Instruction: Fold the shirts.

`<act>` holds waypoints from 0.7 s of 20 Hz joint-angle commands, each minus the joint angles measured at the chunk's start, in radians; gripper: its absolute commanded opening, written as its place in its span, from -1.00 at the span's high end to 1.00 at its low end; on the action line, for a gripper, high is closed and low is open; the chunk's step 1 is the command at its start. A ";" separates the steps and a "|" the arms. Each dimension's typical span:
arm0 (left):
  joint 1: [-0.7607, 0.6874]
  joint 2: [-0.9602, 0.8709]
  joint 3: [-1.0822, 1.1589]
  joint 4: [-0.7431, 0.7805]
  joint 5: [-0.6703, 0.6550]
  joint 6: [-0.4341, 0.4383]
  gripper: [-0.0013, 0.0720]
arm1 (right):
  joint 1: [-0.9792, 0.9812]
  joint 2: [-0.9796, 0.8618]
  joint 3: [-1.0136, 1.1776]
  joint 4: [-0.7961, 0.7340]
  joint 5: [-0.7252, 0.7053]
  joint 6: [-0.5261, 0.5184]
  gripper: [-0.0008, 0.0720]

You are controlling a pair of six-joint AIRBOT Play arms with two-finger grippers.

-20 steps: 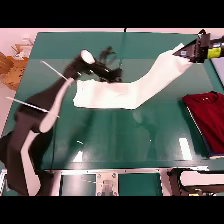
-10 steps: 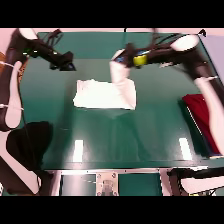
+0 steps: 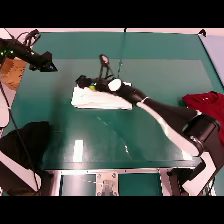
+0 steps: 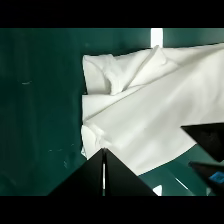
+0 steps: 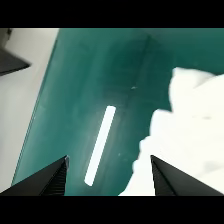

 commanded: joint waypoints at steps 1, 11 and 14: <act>0.014 0.000 0.000 0.005 -0.004 0.021 0.90 | -0.153 0.039 -0.001 -0.044 0.222 -0.001 -0.60; 0.014 0.000 0.000 0.005 0.019 0.020 0.90 | -0.732 0.097 -0.128 -0.136 0.797 0.016 -0.60; 0.014 0.000 0.000 0.004 0.029 0.018 0.90 | -0.716 0.084 -0.229 -0.135 0.760 -0.021 -0.60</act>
